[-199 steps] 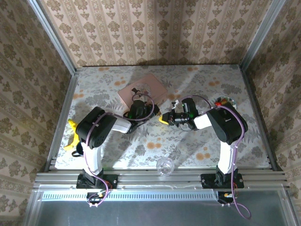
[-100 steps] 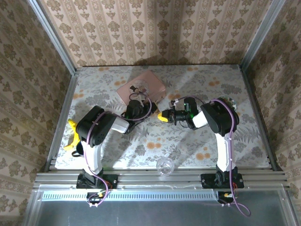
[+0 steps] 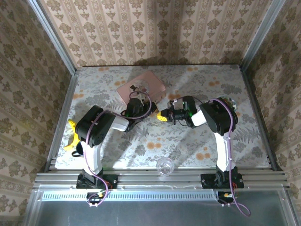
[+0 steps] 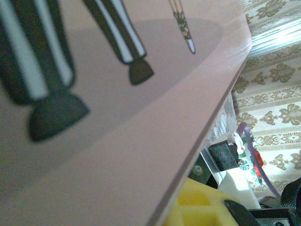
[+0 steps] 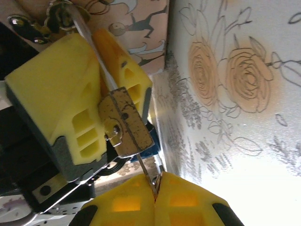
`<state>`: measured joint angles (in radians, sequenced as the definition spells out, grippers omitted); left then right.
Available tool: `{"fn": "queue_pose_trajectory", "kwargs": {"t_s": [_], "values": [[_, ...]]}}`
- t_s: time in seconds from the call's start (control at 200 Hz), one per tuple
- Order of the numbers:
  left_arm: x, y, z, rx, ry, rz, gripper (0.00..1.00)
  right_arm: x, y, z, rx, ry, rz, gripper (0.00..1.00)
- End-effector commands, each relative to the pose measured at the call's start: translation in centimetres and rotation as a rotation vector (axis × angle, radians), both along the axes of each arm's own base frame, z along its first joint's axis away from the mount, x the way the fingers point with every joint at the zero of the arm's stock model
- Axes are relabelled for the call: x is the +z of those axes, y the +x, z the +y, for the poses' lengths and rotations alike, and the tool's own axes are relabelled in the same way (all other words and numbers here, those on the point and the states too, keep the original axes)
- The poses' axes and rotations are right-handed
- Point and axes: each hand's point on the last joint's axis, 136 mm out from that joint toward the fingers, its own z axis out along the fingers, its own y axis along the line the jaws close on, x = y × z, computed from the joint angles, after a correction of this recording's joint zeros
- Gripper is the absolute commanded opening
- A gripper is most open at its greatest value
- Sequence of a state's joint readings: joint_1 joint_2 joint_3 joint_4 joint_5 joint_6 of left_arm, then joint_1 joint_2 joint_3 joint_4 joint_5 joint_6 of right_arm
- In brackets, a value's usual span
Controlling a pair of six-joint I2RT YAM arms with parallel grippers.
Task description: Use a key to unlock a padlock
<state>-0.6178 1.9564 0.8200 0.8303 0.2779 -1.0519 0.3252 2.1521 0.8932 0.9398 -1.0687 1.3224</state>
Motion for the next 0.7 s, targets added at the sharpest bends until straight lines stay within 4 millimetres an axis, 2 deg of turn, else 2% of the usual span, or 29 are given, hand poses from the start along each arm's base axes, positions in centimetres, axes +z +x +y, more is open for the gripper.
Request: {"fn": "queue_pose_trajectory", "kwargs": {"t_s": [0.0, 0.09, 0.22, 0.45, 0.555, 0.695], "values": [[-5.2, -11.2, -2.9, -0.344, -0.006, 0.403, 0.00, 6.7, 6.1, -0.3, -0.193, -0.039, -0.337, 0.00], [-5.5, -11.3, -2.3, -0.330, 0.011, 0.418, 0.00, 6.5, 5.9, -1.3, -0.212, -0.097, -0.340, 0.00], [-6.1, -10.9, -1.5, -0.308, 0.048, 0.428, 0.00, 5.7, 5.1, -2.4, -0.221, -0.198, -0.336, 0.11], [-6.7, -10.7, -1.7, -0.311, 0.041, 0.438, 0.00, 5.5, 4.0, -3.1, -0.240, -0.200, -0.329, 0.15], [-7.0, -10.7, -1.5, -0.304, 0.040, 0.445, 0.00, 5.3, 3.8, -3.2, -0.251, -0.191, -0.324, 0.14], [-7.0, -10.7, -1.3, -0.296, 0.037, 0.450, 0.00, 5.4, 4.0, -3.3, -0.267, -0.174, -0.324, 0.04]]}}
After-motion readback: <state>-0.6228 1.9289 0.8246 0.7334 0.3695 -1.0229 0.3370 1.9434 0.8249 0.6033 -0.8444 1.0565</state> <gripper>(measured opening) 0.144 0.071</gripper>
